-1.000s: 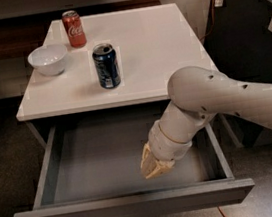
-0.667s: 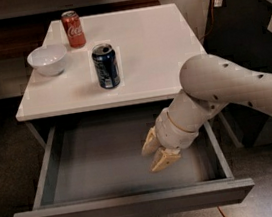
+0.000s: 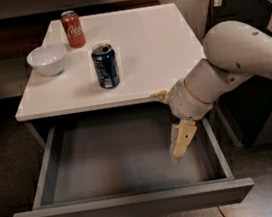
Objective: Place pepsi can into top drawer
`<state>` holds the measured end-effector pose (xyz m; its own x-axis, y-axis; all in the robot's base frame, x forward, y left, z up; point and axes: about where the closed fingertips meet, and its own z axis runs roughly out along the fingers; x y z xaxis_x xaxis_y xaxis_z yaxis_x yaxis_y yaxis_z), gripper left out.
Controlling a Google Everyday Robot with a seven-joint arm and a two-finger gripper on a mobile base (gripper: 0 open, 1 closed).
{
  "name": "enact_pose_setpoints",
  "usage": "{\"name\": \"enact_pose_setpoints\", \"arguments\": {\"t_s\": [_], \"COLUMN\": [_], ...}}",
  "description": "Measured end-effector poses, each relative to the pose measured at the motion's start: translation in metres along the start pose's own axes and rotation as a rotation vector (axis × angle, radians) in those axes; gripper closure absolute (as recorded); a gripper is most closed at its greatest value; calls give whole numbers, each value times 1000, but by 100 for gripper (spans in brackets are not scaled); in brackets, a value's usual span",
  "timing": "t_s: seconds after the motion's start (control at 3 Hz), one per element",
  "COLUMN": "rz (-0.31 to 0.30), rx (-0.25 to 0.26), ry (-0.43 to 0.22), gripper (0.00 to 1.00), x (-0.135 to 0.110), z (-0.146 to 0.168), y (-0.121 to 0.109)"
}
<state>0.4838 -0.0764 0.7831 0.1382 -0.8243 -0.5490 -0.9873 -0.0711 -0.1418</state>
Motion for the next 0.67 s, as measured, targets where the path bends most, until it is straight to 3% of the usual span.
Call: {"name": "enact_pose_setpoints", "arguments": {"t_s": [0.67], "rz": [0], "rx": [80], "ry": [-66], "gripper": [0], "x": [-9], "z": [-52], "y": [-50]}}
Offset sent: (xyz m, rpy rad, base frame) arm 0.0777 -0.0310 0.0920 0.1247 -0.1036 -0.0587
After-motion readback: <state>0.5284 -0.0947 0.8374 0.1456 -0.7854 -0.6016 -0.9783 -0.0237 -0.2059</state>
